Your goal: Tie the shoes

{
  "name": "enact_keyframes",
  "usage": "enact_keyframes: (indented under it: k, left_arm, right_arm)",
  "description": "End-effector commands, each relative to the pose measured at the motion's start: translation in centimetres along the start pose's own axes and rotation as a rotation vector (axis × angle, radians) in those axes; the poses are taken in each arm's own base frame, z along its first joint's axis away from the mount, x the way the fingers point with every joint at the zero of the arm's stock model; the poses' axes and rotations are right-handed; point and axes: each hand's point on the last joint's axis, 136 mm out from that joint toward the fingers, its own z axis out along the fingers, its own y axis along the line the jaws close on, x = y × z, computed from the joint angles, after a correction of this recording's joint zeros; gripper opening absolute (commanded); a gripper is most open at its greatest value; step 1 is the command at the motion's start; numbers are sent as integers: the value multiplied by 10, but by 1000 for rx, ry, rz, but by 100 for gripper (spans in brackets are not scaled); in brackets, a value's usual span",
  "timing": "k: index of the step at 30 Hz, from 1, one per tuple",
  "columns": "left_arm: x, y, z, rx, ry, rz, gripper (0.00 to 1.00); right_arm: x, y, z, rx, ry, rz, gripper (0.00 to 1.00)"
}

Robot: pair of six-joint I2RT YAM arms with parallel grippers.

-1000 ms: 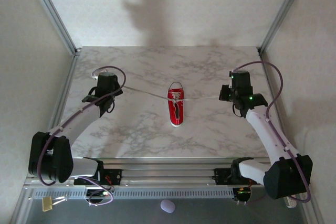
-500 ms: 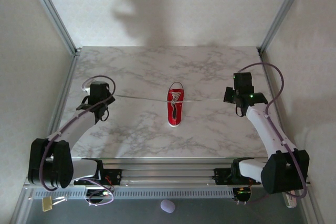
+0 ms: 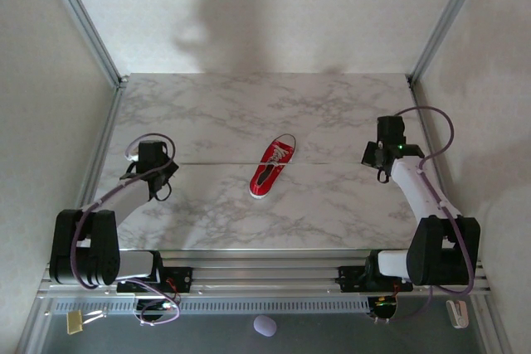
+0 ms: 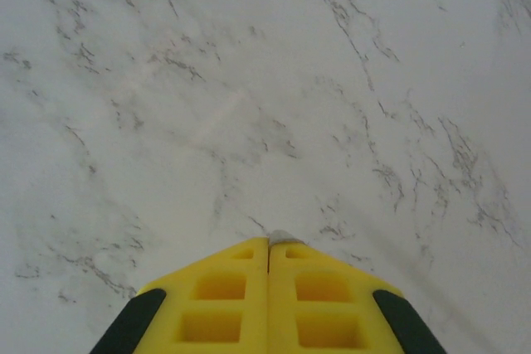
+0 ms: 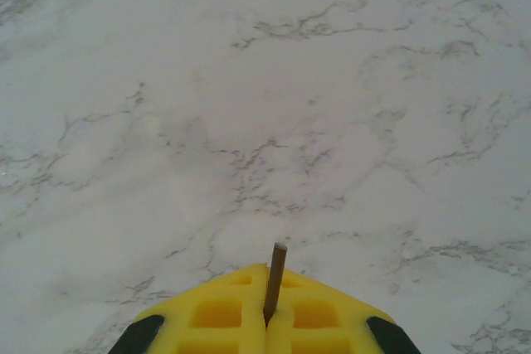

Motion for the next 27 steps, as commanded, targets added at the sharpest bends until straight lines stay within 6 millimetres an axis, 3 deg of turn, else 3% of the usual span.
enact_keyframes:
  k: [1,8,14,27]
  left_arm:
    - [-17,23,3,-71,-71,-66,0]
    - [-26,37,5,-105,-90,-99,0]
    - [-19,26,5,-64,-52,-80,0]
    - [-10,26,-15,-22,-56,-78,0]
  right_arm:
    - [4,-29,9,105,13,50,0]
    - [6,-32,23,102,42,51,0]
    - [-5,-25,21,65,12,52,0]
    - [-34,-30,17,104,-41,63,0]
